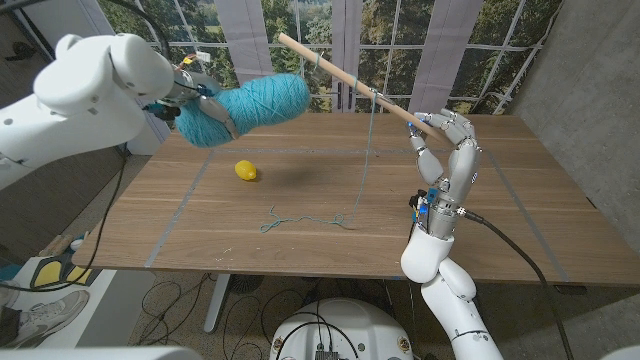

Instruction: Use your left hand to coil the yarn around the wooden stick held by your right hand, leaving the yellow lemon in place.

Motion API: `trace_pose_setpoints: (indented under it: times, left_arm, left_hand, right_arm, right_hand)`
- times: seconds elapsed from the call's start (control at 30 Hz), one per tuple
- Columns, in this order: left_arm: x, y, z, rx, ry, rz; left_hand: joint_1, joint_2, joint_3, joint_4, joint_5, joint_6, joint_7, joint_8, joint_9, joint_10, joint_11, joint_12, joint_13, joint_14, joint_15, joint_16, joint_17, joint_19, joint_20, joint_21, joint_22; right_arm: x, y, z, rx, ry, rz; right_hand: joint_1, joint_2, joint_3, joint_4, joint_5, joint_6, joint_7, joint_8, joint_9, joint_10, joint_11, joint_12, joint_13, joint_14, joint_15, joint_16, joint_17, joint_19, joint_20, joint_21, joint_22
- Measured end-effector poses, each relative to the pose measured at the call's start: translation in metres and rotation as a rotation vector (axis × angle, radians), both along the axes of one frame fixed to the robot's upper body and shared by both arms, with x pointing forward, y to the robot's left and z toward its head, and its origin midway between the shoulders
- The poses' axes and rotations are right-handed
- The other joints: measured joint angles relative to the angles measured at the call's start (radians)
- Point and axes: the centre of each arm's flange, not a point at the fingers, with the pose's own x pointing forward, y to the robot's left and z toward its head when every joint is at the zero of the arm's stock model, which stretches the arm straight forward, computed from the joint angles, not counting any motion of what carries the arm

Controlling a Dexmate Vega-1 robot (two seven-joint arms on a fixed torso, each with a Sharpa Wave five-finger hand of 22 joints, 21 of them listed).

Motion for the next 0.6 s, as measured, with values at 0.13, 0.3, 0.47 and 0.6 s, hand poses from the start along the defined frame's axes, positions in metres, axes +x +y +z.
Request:
trace_pose_setpoints:
  times: [0.13,0.3,0.47,0.6]
  left_arm:
    - [0.01,-0.007,-0.012,0.012,0.047,-0.038]
    - [0.017,-0.014,-0.022,0.022,0.088,-0.08]
    - [0.022,-0.023,-0.032,0.034,0.133,-0.129]
    - [0.025,-0.025,-0.039,0.035,0.159,-0.153]
  left_hand:
    - [-0.001,0.001,0.0,0.0,0.0,0.0,0.0,-0.007,0.002,0.0,0.0,0.0,0.0,0.0,0.0,-0.001,0.005,0.0,0.0,0.0,-0.004]
    - [-0.001,0.001,0.0,0.0,0.0,0.0,0.0,-0.007,0.002,0.0,0.0,-0.003,0.0,0.0,0.0,-0.003,0.007,0.0,0.0,0.0,-0.004]
    - [-0.001,0.001,0.0,0.0,0.0,0.0,0.0,-0.007,0.002,0.0,0.0,-0.003,0.001,0.0,0.0,-0.003,0.007,0.0,0.0,0.0,-0.002]
    - [-0.001,0.001,0.0,0.0,0.0,0.0,0.0,-0.007,0.006,0.0,0.0,-0.003,0.0,0.0,0.0,-0.011,0.027,0.0,0.0,0.0,-0.004]
  right_arm:
    - [0.004,-0.001,0.006,0.004,0.03,-0.005]
    - [0.008,0.0,0.014,-0.008,0.066,-0.013]
    - [0.013,0.002,0.021,-0.033,0.102,-0.022]
    - [0.021,-0.003,0.025,-0.028,0.158,-0.045]
  right_hand:
    - [0.0,0.0,0.0,0.0,0.0,0.0,0.0,-0.001,0.003,0.0,0.0,-0.002,0.003,0.0,0.0,0.0,0.0,0.0,0.0,0.0,0.0]
    - [0.02,0.001,-0.003,0.003,-0.001,0.0,0.0,-0.001,0.005,0.0,0.0,-0.004,0.003,0.0,0.0,0.0,0.0,0.0,0.0,0.008,0.0]
    - [0.02,0.001,-0.003,0.003,-0.001,0.0,0.0,-0.001,0.005,0.0,0.0,-0.004,0.003,0.0,0.0,0.0,0.0,-0.005,-0.006,0.008,0.0]
    - [0.02,0.001,-0.003,0.003,-0.001,0.0,0.0,-0.005,0.005,-0.002,0.002,-0.004,0.003,0.0,0.0,0.0,0.005,-0.005,-0.005,0.008,0.0]
